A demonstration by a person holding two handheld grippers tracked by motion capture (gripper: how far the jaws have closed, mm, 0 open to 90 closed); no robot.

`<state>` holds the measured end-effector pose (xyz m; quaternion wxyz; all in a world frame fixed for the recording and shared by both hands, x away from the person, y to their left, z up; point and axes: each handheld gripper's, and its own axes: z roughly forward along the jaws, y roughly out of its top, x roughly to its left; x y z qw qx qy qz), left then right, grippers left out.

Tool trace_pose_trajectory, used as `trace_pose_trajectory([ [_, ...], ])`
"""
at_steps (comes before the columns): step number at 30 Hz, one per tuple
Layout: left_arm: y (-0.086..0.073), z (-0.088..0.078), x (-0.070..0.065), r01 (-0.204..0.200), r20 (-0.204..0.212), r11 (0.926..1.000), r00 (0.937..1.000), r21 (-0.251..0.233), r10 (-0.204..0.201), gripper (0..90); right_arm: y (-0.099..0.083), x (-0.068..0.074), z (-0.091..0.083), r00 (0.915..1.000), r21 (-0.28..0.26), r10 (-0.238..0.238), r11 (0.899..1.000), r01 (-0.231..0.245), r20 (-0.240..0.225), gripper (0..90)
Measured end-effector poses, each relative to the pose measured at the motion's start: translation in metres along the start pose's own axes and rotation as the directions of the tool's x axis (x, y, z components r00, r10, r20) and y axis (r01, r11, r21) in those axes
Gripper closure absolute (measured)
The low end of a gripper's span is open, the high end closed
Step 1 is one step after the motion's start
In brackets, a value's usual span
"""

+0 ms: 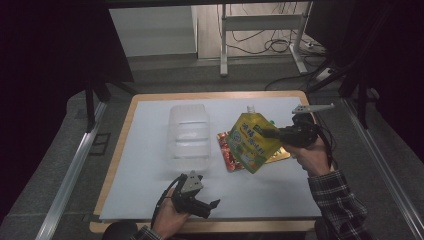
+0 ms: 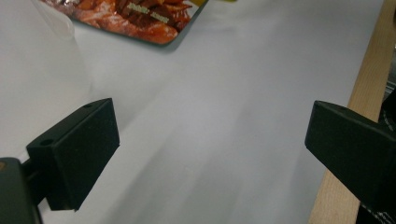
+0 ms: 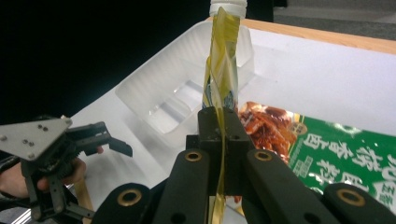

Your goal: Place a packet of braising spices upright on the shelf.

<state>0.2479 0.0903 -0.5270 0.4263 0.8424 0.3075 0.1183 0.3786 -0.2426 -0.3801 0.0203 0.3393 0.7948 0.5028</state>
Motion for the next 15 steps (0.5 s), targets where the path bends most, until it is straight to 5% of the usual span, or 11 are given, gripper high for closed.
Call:
trace_pose_trajectory([
  [15,0.004,-0.005,0.004,0.032,0.023,0.9995,0.9992,0.006,-0.032,7.0,0.024,-0.003,0.023,0.9995,0.002,-0.022,1.000,0.022,-0.024,89.1],
])
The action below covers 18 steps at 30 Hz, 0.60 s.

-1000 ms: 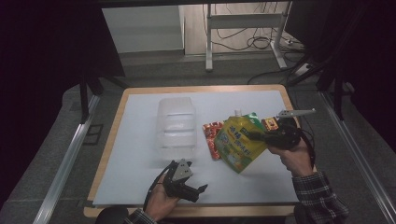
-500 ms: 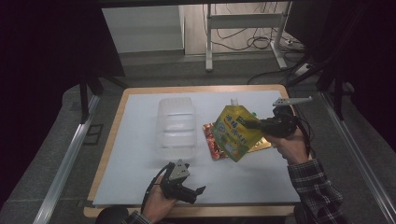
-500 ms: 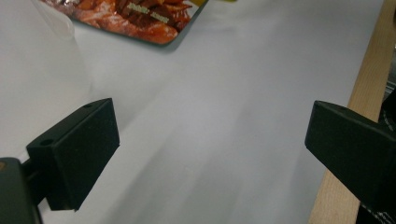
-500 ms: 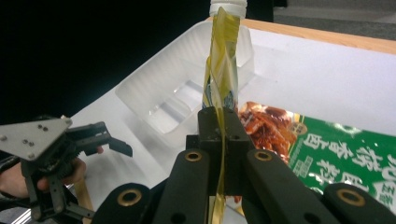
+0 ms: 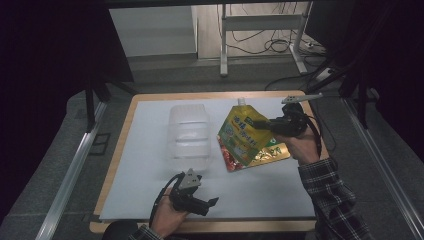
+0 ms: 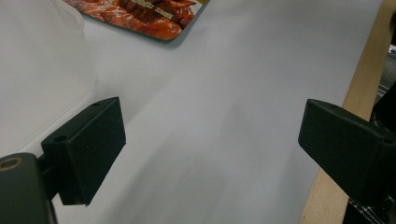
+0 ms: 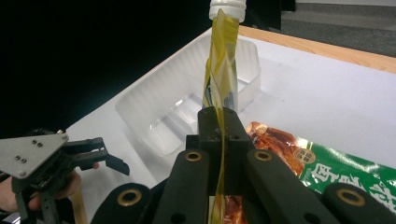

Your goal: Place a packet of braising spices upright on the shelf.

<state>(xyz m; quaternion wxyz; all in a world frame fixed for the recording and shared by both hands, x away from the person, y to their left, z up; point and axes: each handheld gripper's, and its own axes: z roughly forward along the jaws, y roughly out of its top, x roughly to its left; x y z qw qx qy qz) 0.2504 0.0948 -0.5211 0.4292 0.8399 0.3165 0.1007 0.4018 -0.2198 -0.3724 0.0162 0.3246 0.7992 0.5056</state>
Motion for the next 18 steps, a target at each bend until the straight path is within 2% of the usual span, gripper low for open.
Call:
trace_pose_trajectory([
  [5,-0.002,0.003,0.000,-0.022,-0.020,0.9990,0.9995,0.038,0.023,6.8,0.006,0.001,0.004,0.9999,0.002,-0.014,1.000,0.014,-0.001,89.1],
  [13,-0.001,0.000,0.004,0.006,0.012,0.9997,0.9999,0.025,-0.006,4.9,0.019,-0.005,0.011,0.9995,-0.007,-0.031,0.999,0.031,0.002,89.0],
  [18,-0.004,-0.002,0.003,-0.008,0.006,0.9998,1.0000,0.016,0.008,3.5,0.029,-0.007,0.015,0.9986,-0.014,-0.053,0.999,0.053,-0.002,89.0],
])
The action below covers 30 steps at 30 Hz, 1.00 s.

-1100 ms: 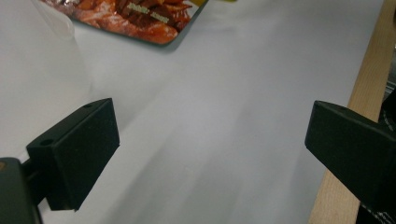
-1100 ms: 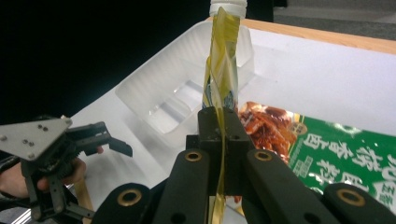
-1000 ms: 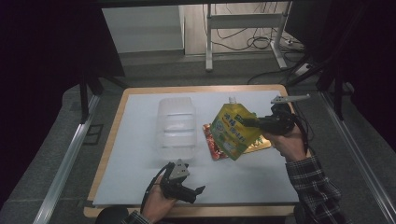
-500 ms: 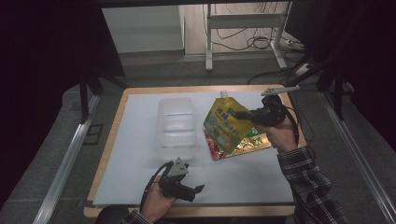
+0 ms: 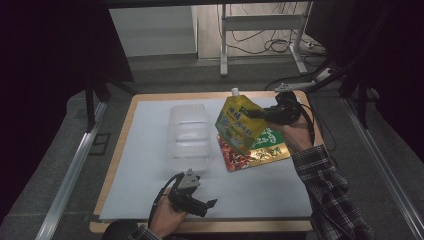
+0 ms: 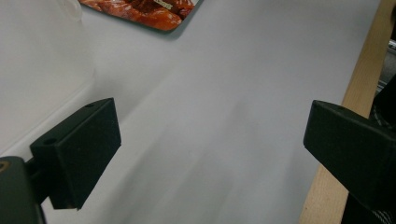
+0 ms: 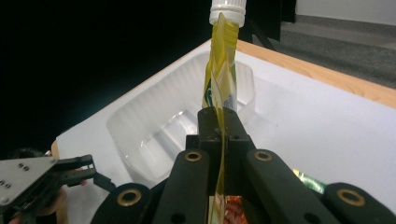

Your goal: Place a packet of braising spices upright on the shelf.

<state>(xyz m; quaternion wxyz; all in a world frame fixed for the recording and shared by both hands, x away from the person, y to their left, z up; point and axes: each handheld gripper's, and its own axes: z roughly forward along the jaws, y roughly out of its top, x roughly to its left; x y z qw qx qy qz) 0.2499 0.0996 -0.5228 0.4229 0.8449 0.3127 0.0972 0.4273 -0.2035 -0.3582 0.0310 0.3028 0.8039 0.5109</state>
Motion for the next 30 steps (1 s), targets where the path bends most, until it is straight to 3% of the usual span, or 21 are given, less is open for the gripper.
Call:
trace_pose_trajectory([
  [10,-0.005,-0.004,0.001,-0.019,-0.029,0.9997,0.9994,-0.016,0.018,2.9,0.023,-0.006,0.017,0.9995,-0.013,-0.029,1.000,0.029,-0.013,89.0],
  [18,-0.007,-0.005,0.000,-0.011,-0.012,0.9996,0.9999,-0.027,0.010,1.0,0.037,-0.010,0.037,0.9984,-0.011,-0.049,0.999,0.049,-0.029,89.0],
  [26,-0.007,-0.005,-0.001,-0.028,-0.017,0.9993,0.9995,-0.025,0.027,1.0,0.049,-0.014,0.054,0.9971,-0.011,-0.066,0.998,0.066,-0.038,89.1],
  [30,-0.008,-0.005,0.000,-0.010,-0.011,0.9993,0.9999,-0.036,0.009,0.0,0.056,-0.016,0.060,0.9963,-0.011,-0.079,0.997,0.079,-0.033,89.1],
])
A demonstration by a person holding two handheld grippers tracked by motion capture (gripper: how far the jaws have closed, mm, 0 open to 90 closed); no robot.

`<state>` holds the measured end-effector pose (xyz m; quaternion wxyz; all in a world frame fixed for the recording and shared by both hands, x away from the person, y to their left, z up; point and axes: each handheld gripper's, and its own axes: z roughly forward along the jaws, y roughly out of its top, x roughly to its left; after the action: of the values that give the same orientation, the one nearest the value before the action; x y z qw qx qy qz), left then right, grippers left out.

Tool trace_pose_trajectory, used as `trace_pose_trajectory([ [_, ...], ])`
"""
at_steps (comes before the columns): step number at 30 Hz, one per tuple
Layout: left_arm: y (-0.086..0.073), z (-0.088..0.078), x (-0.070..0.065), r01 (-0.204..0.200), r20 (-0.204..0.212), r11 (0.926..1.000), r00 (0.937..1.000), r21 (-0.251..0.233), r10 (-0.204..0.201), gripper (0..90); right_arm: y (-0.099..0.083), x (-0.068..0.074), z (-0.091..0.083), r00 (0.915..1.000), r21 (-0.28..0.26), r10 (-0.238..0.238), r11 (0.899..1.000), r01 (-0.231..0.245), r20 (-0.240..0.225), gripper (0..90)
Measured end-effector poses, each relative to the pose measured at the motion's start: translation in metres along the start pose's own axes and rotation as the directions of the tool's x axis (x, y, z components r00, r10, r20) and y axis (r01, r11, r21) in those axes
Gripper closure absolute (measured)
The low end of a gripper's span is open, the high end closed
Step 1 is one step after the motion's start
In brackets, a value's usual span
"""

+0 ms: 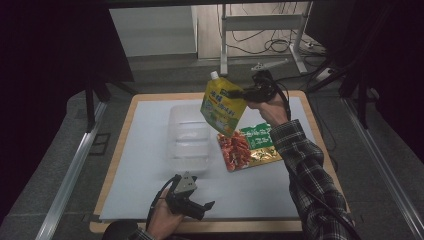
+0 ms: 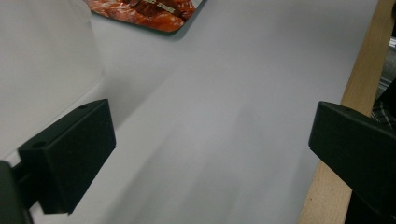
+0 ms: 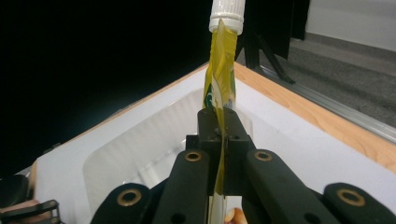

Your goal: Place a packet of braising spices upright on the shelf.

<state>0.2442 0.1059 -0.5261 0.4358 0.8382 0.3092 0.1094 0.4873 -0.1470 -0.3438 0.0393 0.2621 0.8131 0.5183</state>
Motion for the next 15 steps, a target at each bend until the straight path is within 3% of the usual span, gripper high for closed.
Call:
trace_pose_trajectory([
  [8,0.000,-0.002,0.001,0.013,0.001,0.9997,0.9999,-0.021,-0.013,0.0,0.012,-0.003,0.017,0.9995,-0.008,-0.020,1.000,0.020,-0.023,89.1],
  [15,0.000,-0.001,-0.001,-0.006,0.004,0.9999,1.0000,-0.012,0.006,0.0,0.021,-0.002,0.034,0.9981,-0.007,-0.051,0.999,0.051,-0.035,89.1],
])
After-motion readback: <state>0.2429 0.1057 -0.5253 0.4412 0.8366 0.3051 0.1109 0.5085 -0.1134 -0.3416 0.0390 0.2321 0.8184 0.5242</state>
